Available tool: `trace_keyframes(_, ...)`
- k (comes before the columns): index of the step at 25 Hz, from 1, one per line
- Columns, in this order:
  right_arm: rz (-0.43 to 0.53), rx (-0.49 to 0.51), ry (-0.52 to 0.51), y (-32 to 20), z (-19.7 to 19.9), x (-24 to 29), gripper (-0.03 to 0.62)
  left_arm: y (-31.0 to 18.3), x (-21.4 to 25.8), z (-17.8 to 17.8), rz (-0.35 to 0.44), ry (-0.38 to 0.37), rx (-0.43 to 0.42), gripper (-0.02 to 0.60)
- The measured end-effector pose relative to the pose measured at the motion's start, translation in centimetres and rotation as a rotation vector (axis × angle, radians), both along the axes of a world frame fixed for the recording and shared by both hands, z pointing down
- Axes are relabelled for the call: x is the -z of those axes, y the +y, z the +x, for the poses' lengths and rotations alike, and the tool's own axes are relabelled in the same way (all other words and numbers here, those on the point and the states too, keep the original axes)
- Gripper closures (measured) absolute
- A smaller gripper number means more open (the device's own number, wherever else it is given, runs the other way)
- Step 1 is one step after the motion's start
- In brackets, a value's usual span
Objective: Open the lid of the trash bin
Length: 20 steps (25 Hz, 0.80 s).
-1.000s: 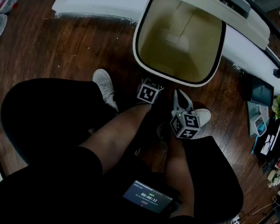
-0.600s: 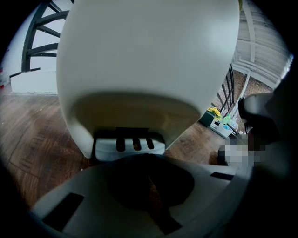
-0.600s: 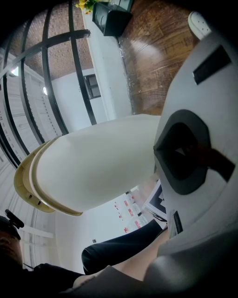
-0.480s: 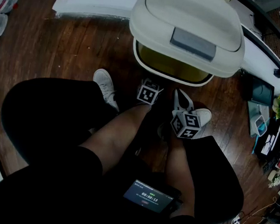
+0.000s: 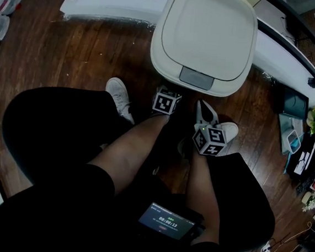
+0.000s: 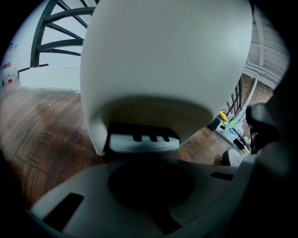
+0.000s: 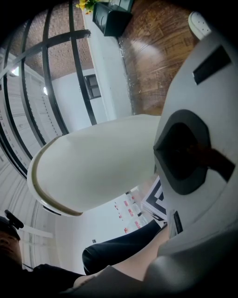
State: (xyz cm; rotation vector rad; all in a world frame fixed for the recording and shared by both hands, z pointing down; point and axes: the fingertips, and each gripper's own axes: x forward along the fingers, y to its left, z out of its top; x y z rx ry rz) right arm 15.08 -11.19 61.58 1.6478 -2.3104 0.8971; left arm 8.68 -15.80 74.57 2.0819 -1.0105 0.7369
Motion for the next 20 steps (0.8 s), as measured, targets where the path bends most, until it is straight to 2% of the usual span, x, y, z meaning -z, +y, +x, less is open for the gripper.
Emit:
trace_keyframes(9, 0.006, 0.041, 0.001, 1.2, -1.2, 1.1, 0.574, 1.2, 3.3, -1.7, 0.112, 0.015, -0.074, 0.563)
trace_keyframes(14, 0.041, 0.105, -0.013, 2.0, -3.1, 3.5, 0.574, 3.1, 7.9, -1.8, 0.138, 0.106, -0.117, 0.561)
trace_keyframes(20, 0.137, 0.172, -0.034, 3.4, -5.9, 9.6, 0.574, 7.2, 16.4, -1.8, 0.222, 0.237, -0.266, 0.558)
